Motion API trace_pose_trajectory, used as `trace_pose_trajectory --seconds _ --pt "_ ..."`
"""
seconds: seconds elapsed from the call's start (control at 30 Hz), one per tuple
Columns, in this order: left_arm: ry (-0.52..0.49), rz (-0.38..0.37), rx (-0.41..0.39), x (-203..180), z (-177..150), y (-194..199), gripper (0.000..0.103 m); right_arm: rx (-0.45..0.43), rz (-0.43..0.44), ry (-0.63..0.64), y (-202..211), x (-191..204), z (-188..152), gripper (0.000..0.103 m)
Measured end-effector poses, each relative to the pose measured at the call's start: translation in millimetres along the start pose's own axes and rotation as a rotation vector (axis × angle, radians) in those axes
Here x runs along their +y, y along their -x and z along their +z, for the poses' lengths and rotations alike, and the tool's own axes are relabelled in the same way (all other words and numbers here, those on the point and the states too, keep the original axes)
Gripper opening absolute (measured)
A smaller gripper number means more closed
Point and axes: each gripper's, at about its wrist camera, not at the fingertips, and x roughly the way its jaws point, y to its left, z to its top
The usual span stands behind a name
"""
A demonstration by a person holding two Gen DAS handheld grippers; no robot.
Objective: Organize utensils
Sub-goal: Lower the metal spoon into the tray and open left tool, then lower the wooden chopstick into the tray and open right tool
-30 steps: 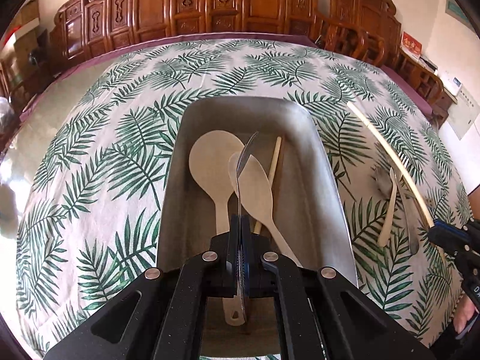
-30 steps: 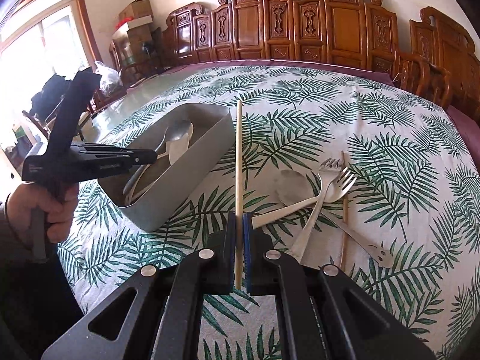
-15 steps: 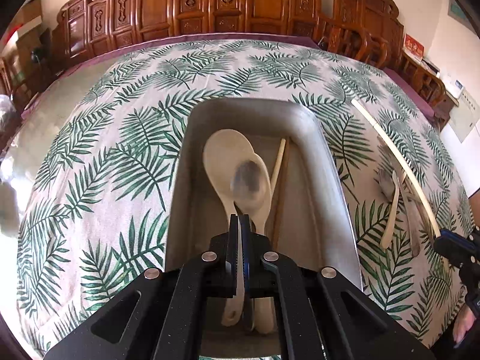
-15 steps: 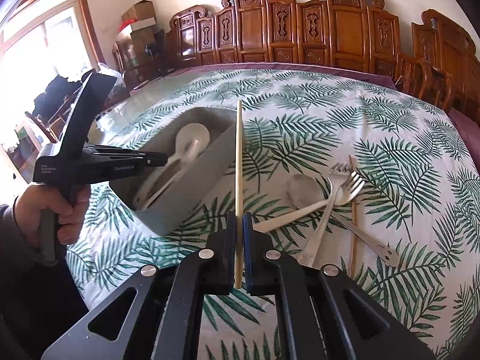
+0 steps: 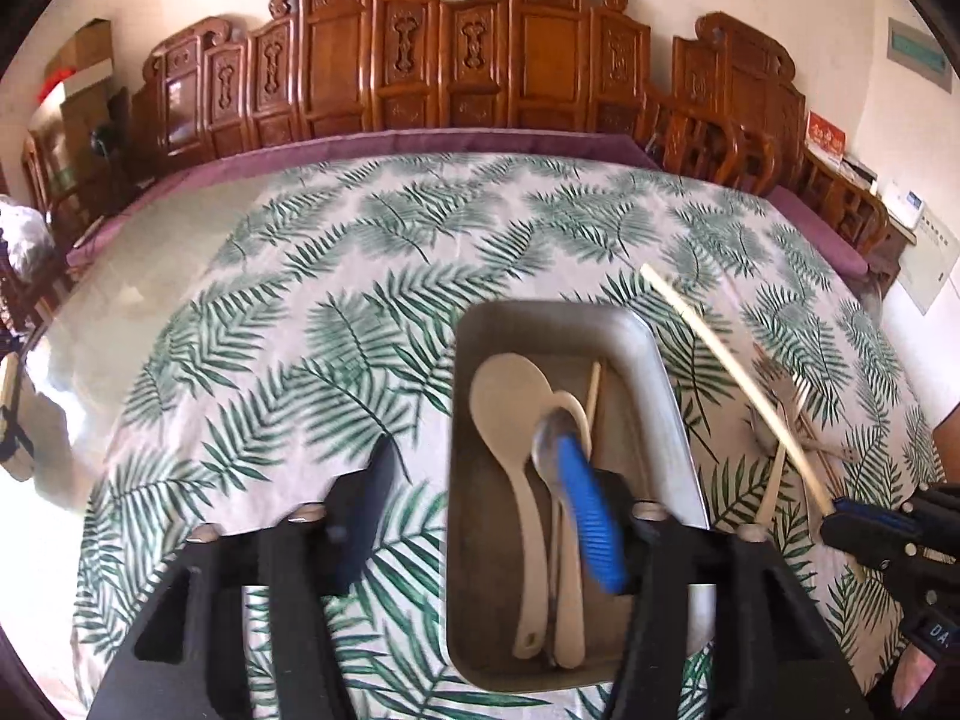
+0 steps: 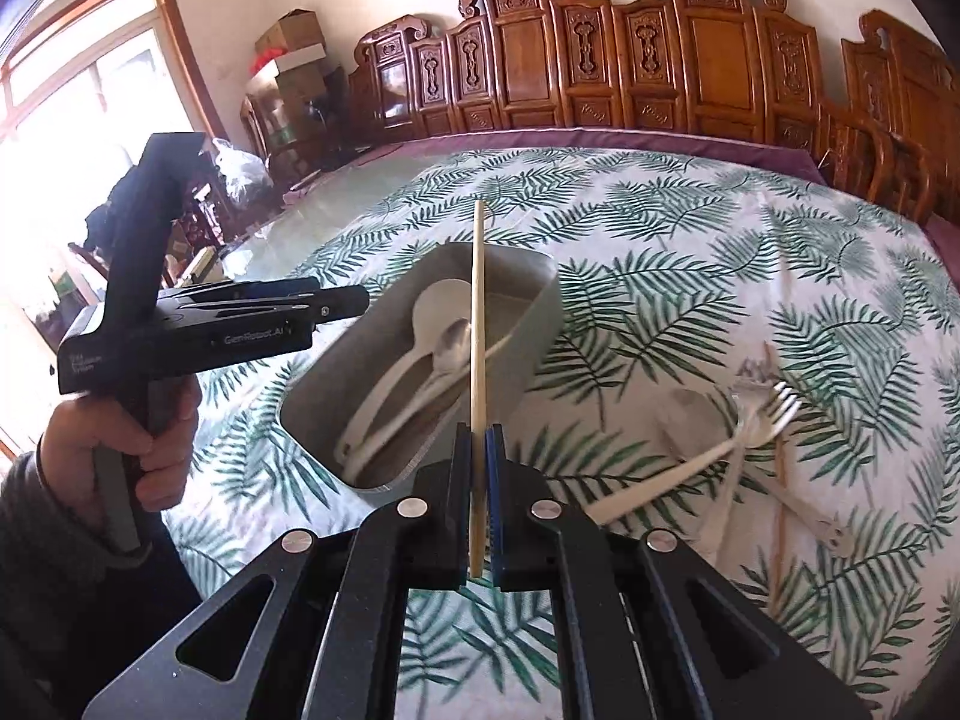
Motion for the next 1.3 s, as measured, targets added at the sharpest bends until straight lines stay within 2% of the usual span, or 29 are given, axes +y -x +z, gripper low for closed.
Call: trace_pose_trajectory --seconds 0.07,0.13,0.27,0.9,1.03,1.3 --pt "0.004 0.025 -0.023 5 3 4 0.083 0.005 0.009 -0.013 -5 4 3 0.006" --pt "0.014 0.044 -0.042 12 6 7 0.086 0.011 0.015 -0.021 -10 8 6 0.006" --pt "0.039 0.033 -0.055 25 9 11 0.093 0.023 0.021 -0.028 -23 19 10 0.006" --pt "0.086 0.011 -0.090 50 12 26 0.094 0.114 0.039 -0.172 -84 30 17 0.006" --pt "0.089 0.013 -0.089 51 12 27 0.094 0.130 0.034 -0.169 -93 30 18 0.006" --pt "0.083 0.016 -0.089 50 13 26 0.094 0.122 0.080 -0.146 -94 34 15 0.009"
